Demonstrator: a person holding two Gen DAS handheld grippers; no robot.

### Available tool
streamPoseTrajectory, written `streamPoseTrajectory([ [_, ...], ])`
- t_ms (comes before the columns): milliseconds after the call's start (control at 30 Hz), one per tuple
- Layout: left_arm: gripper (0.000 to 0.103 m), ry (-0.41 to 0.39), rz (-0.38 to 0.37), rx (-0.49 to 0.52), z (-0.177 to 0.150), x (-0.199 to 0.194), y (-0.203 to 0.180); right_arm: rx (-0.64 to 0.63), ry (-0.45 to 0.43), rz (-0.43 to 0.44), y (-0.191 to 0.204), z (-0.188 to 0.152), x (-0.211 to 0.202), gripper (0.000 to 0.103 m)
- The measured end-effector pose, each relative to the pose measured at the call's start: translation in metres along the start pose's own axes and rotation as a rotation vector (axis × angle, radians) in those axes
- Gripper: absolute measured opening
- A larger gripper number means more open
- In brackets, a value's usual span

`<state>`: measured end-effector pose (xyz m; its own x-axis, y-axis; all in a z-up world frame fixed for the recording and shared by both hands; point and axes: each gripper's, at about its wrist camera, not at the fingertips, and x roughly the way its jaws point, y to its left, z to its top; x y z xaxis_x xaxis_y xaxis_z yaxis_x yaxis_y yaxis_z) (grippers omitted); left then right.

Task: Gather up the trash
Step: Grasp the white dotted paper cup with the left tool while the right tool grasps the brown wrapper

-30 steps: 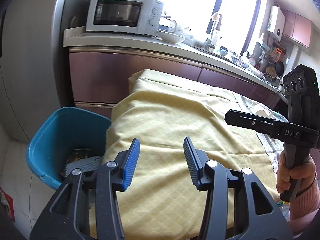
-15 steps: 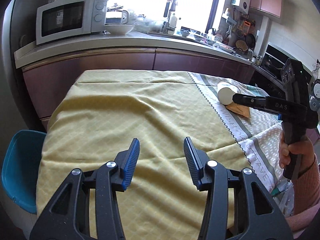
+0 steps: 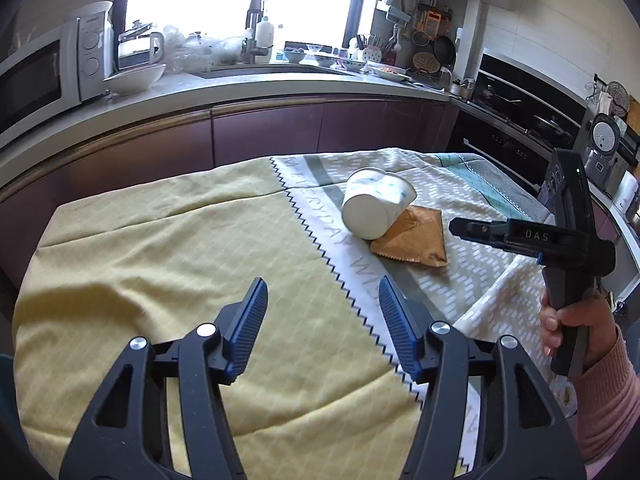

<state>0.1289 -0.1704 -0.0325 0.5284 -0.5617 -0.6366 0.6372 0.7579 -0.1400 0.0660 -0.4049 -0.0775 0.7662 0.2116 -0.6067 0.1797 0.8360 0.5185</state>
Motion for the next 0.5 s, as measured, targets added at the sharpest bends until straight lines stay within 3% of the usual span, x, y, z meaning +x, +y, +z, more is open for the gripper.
streamPoseTrajectory([
  [267,0.071,0.027,-0.028,0.014,0.043,0.068,-0.024,0.034,0.024,0.025,-0.016,0.008,0.011,0.049],
  [500,0.073,0.085,-0.067,-0.006,0.064,0.122,-0.025,0.059,0.044,0.046,-0.022,0.011,0.020,0.049],
])
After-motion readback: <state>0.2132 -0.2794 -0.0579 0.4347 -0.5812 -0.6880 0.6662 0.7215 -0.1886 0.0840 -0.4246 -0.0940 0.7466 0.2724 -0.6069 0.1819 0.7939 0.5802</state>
